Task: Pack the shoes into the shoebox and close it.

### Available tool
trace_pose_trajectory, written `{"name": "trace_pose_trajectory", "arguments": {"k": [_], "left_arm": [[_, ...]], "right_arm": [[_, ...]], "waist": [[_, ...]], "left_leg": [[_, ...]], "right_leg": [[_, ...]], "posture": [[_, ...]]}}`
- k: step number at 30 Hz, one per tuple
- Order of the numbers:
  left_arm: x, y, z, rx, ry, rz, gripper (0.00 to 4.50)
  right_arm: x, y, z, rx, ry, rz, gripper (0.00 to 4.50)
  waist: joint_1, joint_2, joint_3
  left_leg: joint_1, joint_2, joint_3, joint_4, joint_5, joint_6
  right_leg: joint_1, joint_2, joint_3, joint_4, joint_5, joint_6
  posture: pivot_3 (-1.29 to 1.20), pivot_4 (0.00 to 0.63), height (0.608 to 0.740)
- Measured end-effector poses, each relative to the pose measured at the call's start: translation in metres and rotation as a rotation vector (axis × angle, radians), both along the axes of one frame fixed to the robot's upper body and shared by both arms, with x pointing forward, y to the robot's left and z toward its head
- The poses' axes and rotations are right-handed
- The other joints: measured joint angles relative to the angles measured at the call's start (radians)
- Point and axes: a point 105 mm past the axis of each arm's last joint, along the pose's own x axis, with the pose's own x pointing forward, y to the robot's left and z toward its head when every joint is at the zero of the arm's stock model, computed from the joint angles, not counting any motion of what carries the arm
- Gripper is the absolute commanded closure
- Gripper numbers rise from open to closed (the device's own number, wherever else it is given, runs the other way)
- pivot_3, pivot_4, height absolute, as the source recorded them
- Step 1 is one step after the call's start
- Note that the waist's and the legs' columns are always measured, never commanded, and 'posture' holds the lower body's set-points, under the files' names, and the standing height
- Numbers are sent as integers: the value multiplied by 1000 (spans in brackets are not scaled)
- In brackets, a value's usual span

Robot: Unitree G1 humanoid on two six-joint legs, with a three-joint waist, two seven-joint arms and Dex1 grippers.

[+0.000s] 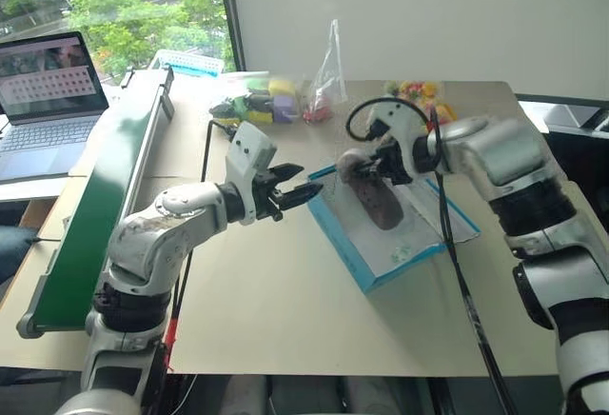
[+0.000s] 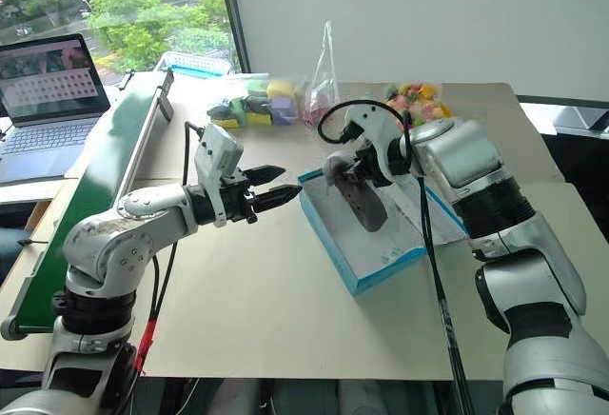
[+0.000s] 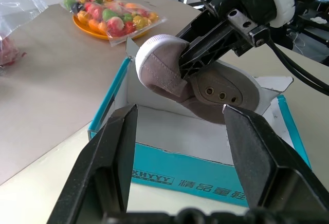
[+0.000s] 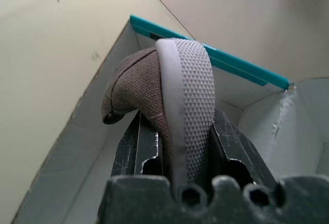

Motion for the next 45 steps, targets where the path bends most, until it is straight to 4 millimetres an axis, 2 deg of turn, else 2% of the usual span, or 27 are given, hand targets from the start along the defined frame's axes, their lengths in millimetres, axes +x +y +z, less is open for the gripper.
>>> {"name": "trace_pose_trajectory", "arguments": {"k": [4,10,21,22,25,30,31,34,38,42,45], "left_arm": [[0,-1,-2,-1,6,19,1689],[-4,-4,2,-4,-9,23,1689],[-1,-3,2,-13,-5,55,1689],[-1,-3,2,-13,-6,60,1632],[0,-2,3,-11,-11,67,1632],[1,-4,11,-12,-37,62,1632],[1,-5,13,-14,-42,60,1632],[2,-7,14,-20,-43,56,1632],[3,-7,15,-21,-43,57,1632],[7,-5,18,-12,-54,75,1632],[14,6,15,23,-55,134,1632]], "right_arm": [[4,-12,-28,-101,4,4,3809],[4,-9,-56,-102,69,1,3809],[15,-23,-59,-163,-22,-53,3809],[16,-24,-59,-169,-33,-64,2919],[14,-22,-57,-191,-64,-64,2063],[5,-6,-39,-196,-123,-35,291],[3,-3,-33,-197,-139,-32,103],[-7,8,-15,-194,-177,-1,103],[-20,24,27,-160,-263,37,103],[-35,31,66,-8,-251,70,103],[-47,29,94,164,-236,129,103]], "waist": [[3,0,0],[3,0,0],[4,0,0],[4,0,0],[4,0,0],[3,0,0],[4,0,0],[3,0,0],[3,0,0],[6,0,0],[7,0,0]], "left_leg": [[0,0,0,1,0,0],[0,0,0,1,0,0],[0,0,-1,3,0,0],[0,-1,-1,3,0,0],[0,-1,-1,3,0,0],[1,-1,-1,3,0,0],[1,0,-1,3,0,0],[0,-1,-1,3,0,0],[1,-1,-1,3,0,0],[0,-1,-1,4,0,0],[1,-1,-2,4,0,0]], "right_leg": [[0,0,0,0,0,0],[0,0,0,1,0,0],[1,0,0,2,0,0],[1,0,0,2,0,0],[1,0,0,3,0,0],[1,0,0,3,0,0],[1,0,0,3,0,0],[1,0,0,3,0,0],[1,0,0,4,0,0],[1,0,-1,4,0,0],[2,0,-1,4,0,0]], "posture": [[0,150,740],[0,150,740],[0,150,740],[0,150,740],[0,150,740],[0,150,740],[0,150,740],[0,150,740],[0,150,740],[0,150,740],[0,150,740]]}}
